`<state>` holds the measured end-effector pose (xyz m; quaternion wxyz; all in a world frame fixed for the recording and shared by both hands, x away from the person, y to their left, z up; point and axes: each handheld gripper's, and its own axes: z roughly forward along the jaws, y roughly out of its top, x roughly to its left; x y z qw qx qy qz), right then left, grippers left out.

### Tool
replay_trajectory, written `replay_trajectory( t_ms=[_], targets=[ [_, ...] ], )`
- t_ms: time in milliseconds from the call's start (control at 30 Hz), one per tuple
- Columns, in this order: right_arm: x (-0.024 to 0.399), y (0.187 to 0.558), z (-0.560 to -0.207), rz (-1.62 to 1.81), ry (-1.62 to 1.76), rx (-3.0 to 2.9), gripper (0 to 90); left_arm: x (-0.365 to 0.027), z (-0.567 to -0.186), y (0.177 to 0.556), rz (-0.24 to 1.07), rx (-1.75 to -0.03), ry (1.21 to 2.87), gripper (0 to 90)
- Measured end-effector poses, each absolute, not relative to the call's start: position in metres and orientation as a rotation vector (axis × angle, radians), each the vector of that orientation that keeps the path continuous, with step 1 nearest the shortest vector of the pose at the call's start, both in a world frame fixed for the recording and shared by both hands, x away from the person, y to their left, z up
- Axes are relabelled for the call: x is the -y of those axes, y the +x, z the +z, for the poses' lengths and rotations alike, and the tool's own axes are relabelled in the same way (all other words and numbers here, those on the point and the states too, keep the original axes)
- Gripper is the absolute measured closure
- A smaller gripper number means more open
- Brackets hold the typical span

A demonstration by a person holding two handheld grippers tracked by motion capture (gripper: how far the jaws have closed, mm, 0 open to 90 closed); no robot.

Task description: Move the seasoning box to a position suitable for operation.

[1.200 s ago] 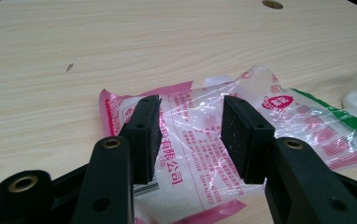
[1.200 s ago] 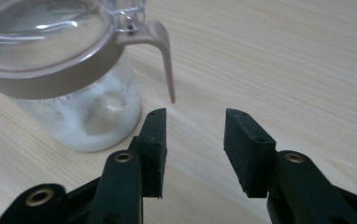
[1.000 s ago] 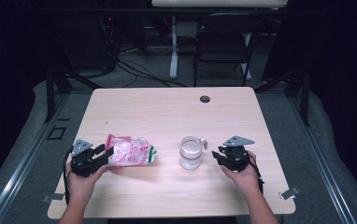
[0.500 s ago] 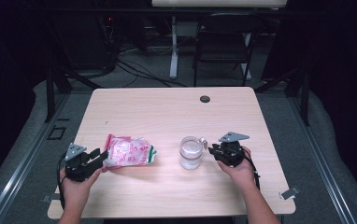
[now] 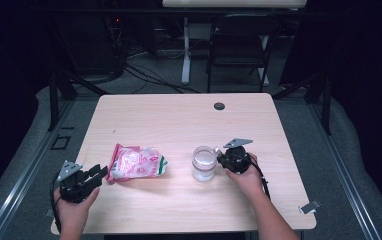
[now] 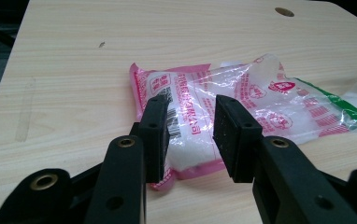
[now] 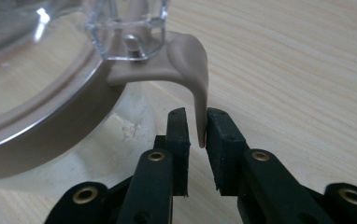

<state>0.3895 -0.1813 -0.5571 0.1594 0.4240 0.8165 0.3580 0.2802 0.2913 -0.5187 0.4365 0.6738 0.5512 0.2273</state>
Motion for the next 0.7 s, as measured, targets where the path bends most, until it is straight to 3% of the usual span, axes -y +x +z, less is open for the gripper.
replay_trajectory(
  t_ms=[700],
  targets=[
    [0.168, 0.394, -0.561, 0.93, 1.199, -2.306, 85.4, -0.285, -0.518, 0.276, 0.54, -1.324, 1.685, 72.0]
  ],
)
